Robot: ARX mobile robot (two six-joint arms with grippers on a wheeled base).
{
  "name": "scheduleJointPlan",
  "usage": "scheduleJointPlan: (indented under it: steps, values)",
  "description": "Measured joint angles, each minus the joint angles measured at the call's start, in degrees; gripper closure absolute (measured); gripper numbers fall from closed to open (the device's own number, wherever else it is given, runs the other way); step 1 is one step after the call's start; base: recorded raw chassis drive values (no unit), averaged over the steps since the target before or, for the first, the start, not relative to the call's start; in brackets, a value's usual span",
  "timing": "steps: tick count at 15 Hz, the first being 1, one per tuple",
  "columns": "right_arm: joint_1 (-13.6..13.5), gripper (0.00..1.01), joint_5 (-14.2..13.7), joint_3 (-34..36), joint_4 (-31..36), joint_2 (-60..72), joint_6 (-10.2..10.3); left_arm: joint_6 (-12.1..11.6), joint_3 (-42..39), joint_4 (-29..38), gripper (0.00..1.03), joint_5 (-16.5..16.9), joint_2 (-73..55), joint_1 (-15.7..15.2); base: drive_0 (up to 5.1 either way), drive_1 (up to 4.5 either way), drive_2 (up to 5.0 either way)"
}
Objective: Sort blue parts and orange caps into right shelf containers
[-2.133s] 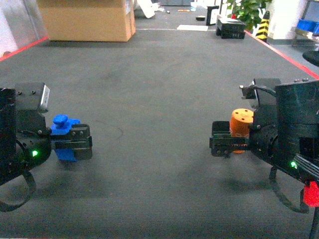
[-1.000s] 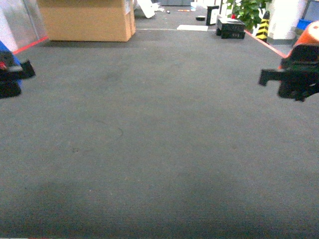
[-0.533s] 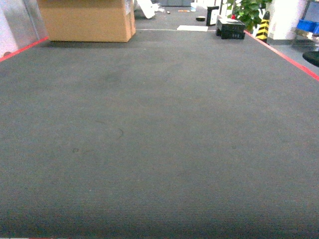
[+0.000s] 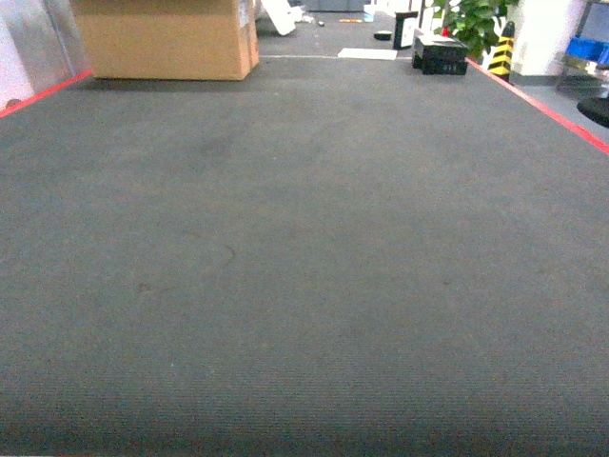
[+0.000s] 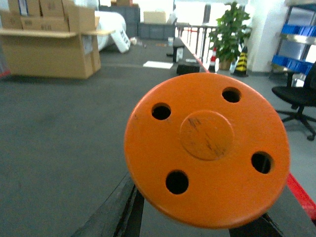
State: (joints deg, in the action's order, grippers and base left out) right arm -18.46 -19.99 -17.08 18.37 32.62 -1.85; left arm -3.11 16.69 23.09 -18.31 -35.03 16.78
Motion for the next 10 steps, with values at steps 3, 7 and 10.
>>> scheduleJointPlan:
  steps: [3,7,10]
  values:
    - [6.3,0.59,7.5,6.8,-2.4,-5.2,1.0,2.3,-6.9,-4.7,0.59,7.0,4.9,-5.6,0.0,0.0,0.0]
    - [11.1,0.59,12.4,10.7,-3.7,-10.9,1.0,2.7,-10.3,-5.9,0.59,11.2,11.3,-9.9,0.0,0.0,0.0]
    - [16.4,0.59,18.6,12.2,-4.9,-13.5,1.0,2.7,-12.1,-7.5,0.59,17.4,13.8,-15.7,0.0,0.0,0.0]
